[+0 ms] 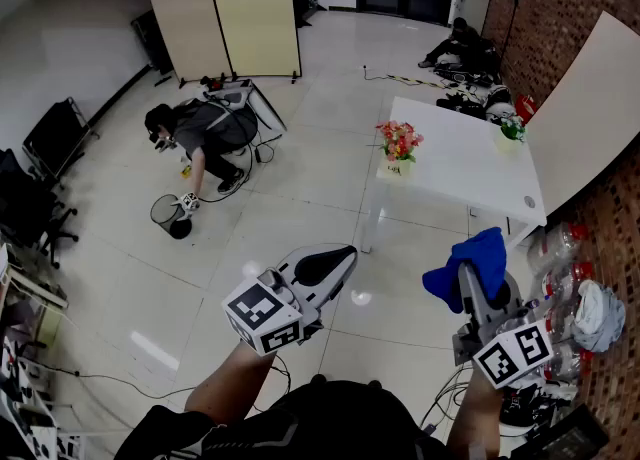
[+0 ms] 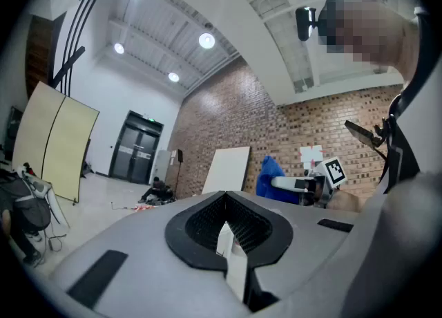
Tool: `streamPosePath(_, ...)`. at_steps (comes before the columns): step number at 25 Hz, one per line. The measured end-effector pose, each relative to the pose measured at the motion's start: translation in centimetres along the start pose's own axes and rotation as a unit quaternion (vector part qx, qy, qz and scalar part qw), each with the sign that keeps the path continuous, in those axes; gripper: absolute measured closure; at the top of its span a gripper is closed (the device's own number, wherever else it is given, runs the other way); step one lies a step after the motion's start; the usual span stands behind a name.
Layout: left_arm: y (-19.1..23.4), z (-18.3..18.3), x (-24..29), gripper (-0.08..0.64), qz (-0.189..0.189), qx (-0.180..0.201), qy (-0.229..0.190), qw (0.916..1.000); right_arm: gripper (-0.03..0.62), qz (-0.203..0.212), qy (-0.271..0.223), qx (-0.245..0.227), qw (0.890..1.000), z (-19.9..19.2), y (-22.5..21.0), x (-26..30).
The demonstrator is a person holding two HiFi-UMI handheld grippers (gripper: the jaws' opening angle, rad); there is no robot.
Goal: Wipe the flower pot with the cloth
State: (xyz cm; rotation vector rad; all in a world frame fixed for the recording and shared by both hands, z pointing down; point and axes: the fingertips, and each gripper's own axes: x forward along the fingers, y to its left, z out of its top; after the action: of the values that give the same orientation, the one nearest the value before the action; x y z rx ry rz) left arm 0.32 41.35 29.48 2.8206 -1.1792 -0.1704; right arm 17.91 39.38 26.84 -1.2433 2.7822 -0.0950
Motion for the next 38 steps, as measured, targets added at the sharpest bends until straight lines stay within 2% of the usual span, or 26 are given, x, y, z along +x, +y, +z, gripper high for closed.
streamPosePath(13, 5.5, -0.1, -1.6, 0.555, -0.025, -0.009, -0.002, 0.9996, 0.502, -0.027, 0.007, -0.001, 1.000, -1.3, 2.3, 4.5)
streamPosePath(19, 8.6, 0.0, -0.6, 0.554, -0.031, -0.008, -0.004, 0.9995, 0.502, -0.040, 0.010, 0.001, 0.999, -1.5, 0.9, 7.0)
streamPosePath(28, 13.8, -0.3, 7.0, 0.554, -0.033, 0.008, 0.001, 0.9994, 0.502, -0.028, 0.002, 0.005, 1.000, -1.5, -6.3, 12.9)
streamPosePath(34, 17.9, 0.6, 13.6, 0.554, -0.022, 0.014, -0.011, 0.9996, 0.502, -0.002, -0.004, 0.004, 1.000, -0.5, -12.8, 18.2)
streamPosePath(38, 19.9, 0.1, 17.4, 0.554, -0.012, 0.017, -0.003, 0.9998, 0.502, 0.015, -0.003, 0.004, 1.000, -0.3, -16.6, 21.0)
